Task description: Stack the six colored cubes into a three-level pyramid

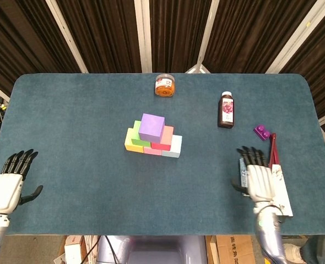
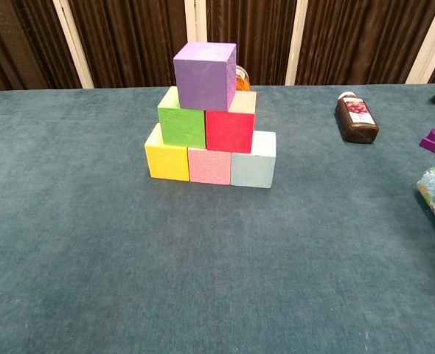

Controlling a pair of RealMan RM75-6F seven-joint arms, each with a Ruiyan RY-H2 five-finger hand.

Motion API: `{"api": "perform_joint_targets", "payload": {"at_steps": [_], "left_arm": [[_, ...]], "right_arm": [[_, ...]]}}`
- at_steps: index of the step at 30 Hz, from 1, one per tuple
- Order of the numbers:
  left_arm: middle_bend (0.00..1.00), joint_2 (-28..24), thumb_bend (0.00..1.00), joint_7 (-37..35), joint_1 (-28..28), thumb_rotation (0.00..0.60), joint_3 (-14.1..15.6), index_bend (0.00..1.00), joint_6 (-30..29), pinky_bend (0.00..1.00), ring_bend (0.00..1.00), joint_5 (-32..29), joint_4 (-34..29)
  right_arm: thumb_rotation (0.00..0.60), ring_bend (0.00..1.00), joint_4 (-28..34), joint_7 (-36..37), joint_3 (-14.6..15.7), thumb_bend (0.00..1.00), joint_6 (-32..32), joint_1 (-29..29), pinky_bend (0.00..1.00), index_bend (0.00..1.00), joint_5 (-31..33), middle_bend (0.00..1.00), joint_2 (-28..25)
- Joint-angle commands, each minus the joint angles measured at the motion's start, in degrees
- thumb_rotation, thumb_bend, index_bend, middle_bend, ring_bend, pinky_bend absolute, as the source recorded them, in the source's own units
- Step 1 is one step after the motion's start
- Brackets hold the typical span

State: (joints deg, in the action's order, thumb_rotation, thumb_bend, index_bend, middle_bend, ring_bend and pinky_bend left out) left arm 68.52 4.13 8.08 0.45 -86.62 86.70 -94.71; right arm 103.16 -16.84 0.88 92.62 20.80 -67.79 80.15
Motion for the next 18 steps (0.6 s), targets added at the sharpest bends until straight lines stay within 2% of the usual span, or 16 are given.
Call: {"api": "perform_joint_targets", "payload": {"at_steps": [1,6,9,18], "left_arm": [[0.02,-0.3,0.34,0.1,-0.8,0.6,0.5,0.08,-0.8,0.0,0.0,0.6,-0.1],[0.01,-0.7,0.34,-0.6,-1.8,0.6,0.9,0.08,-1.9,0.0,0.0,1.8,0.0],[0.0,-0.8,0.34,-0.2,-2.3,0.6,0.6,0.08,-2.6,0.0,0.0,1.7,0.3],[0.0,-0.9,0.34,-1.6,-2.4,0.6,0.2,0.08,-2.6,0.0,0.0,2.6,1.4]], "right_arm": [[0.6,0.0,-6.0,4.0,3.3,0.28,4.7,-4.9,0.0,0.15,-6.1,0.09,-3.2],[0.6,0.0,-8.2,7.3,3.0,0.28,5.3,-7.0,0.0,0.14,-9.2,0.08,-5.4],[0.6,0.0,-9.3,6.8,2.7,0.28,6.0,-8.0,0.0,0.14,-10.3,0.08,-6.3],[0.6,0.0,-7.5,7.9,2.2,0.28,4.5,-10.1,0.0,0.14,-12.5,0.08,-9.3]]}}
